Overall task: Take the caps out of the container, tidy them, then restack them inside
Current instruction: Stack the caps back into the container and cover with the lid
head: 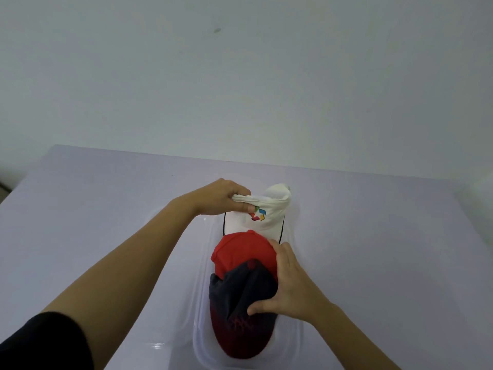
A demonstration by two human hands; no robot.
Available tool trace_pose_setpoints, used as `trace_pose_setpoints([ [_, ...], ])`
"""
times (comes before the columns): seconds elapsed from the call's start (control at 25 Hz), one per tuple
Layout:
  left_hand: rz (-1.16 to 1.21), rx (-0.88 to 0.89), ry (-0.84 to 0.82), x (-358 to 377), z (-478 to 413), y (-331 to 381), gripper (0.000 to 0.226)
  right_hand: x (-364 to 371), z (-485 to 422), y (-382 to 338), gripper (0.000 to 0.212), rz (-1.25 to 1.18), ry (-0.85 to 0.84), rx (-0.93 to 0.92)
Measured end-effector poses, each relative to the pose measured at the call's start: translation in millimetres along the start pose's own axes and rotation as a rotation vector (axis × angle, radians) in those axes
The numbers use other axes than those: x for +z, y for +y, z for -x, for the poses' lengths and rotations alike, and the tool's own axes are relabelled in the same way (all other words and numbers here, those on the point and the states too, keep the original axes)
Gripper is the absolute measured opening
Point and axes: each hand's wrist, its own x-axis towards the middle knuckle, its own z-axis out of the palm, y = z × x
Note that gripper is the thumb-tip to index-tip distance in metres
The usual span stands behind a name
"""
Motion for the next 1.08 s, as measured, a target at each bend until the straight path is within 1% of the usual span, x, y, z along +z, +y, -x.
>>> trace_pose_setpoints([
  [0.16,0.016,-0.026,-0.108,17,-10,-6,0.019,2,-6,2,0.132,0.011,-0.016,0.022],
  [0.28,0.075,-0.076,-0.120,27,-14,-21,0.016,1,-11,5,0.134,0.020,-0.028,0.035],
  [0.32,0.099,-0.100,-0.120,28,-14,-26,0.016,-2,-12,7,0.132,0.005,-0.036,0.031],
  [0.36,0.117,-0.121,-0.122,29,-14,-31,0.016,-6,-13,10,0.127,-0.038,-0.046,0.021],
  [0.4,0.129,-0.135,-0.124,31,-14,-36,0.015,-9,-14,13,0.114,-0.102,-0.039,0.004],
  [0.44,0.140,-0.146,-0.123,34,-13,-40,0.015,-12,-17,16,0.091,-0.167,0.007,-0.021],
  [0.48,0.150,-0.152,-0.122,37,-12,-42,0.016,-15,-21,21,0.067,-0.208,0.103,-0.043],
  [0.52,0.157,-0.155,-0.118,40,-11,-45,0.018,-19,-29,28,0.052,-0.201,0.230,-0.063],
  [0.56,0.161,-0.153,-0.113,43,-11,-46,0.020,-23,-38,35,0.050,-0.132,0.329,-0.075],
  [0.6,0.162,-0.152,-0.108,45,-12,-47,0.021,-29,-48,41,0.056,-0.015,0.362,-0.086],
  [0.64,0.162,-0.152,-0.106,46,-13,-48,0.022,-35,-58,45,0.062,0.110,0.326,-0.099],
  [0.68,0.160,-0.151,-0.108,46,-14,-49,0.024,-40,-69,49,0.063,0.216,0.249,-0.124],
  [0.76,0.158,-0.147,-0.121,45,-15,-50,0.024,-49,-85,50,0.054,0.385,0.130,-0.191],
  [0.84,0.168,-0.145,-0.136,43,-14,-53,0.019,-56,-95,46,0.036,0.491,0.137,-0.223],
  [0.88,0.175,-0.146,-0.142,43,-14,-54,0.018,-58,-96,43,0.033,0.559,0.147,-0.212],
  [1.0,0.146,-0.171,-0.158,44,-18,-56,0.021,-59,-99,41,0.042,0.779,0.096,-0.133],
  [1.08,0.047,-0.189,-0.170,50,-23,-56,0.023,-52,-101,45,0.046,0.806,0.029,-0.061],
])
